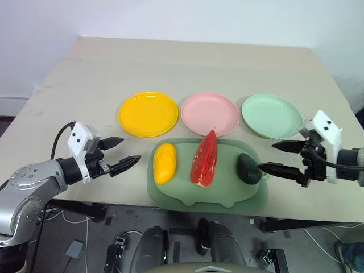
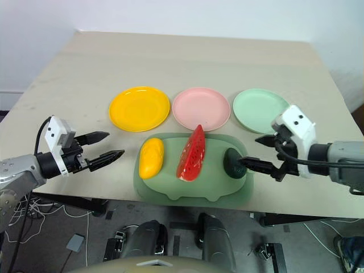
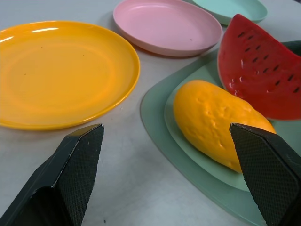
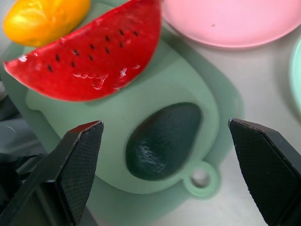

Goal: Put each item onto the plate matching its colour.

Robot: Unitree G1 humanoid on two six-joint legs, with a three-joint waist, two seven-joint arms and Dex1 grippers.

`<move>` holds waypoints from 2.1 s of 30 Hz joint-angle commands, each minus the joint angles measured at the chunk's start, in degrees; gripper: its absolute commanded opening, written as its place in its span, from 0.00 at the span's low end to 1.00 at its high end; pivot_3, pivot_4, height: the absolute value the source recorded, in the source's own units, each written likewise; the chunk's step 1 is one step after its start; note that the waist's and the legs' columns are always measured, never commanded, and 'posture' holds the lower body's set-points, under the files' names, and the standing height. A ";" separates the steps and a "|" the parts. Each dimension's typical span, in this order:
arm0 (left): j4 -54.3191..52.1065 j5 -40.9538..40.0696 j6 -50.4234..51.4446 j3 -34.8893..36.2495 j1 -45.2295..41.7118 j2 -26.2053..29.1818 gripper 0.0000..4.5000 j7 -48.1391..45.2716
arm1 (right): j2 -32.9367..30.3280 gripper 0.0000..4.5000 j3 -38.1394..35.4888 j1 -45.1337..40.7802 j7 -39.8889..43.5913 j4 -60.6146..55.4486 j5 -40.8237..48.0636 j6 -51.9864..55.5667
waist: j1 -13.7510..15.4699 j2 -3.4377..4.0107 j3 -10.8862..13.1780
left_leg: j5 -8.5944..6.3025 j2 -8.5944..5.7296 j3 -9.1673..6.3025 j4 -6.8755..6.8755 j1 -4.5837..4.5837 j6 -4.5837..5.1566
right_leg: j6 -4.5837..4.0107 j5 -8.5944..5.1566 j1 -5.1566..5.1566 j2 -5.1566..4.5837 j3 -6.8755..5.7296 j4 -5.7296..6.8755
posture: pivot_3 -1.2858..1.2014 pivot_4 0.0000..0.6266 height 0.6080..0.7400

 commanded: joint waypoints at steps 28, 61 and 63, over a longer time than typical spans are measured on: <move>-1.72 -0.21 0.60 -0.60 -3.91 1.28 1.00 0.38 | 19.66 0.96 13.81 -3.73 -26.43 2.18 -5.69 10.34 | -0.12 -0.05 -0.04 | 0.00 -0.02 -0.03 0.00 -0.07 0.01 | 0.04 0.02 -0.04 0.02 -0.01 0.00 | 0.52 0.24 1.00; -4.03 0.49 -0.84 1.71 -0.29 0.62 1.00 1.76 | 15.87 1.00 38.53 -37.22 -0.43 70.20 -53.55 -47.85 | -2.66 0.00 -0.01 | 0.00 0.00 0.03 -0.02 -0.12 0.02 | 0.05 0.04 -0.08 -0.01 -0.03 -0.01 | 0.52 0.24 1.00; -4.22 0.31 -0.69 1.73 -0.18 0.59 1.00 1.88 | 14.96 1.00 37.25 -37.25 0.12 66.81 -54.11 -47.95 | -2.74 0.03 0.01 | 0.00 0.00 0.02 -0.02 -0.11 0.02 | 0.05 0.04 -0.09 -0.01 -0.03 0.00 | 0.52 0.24 1.00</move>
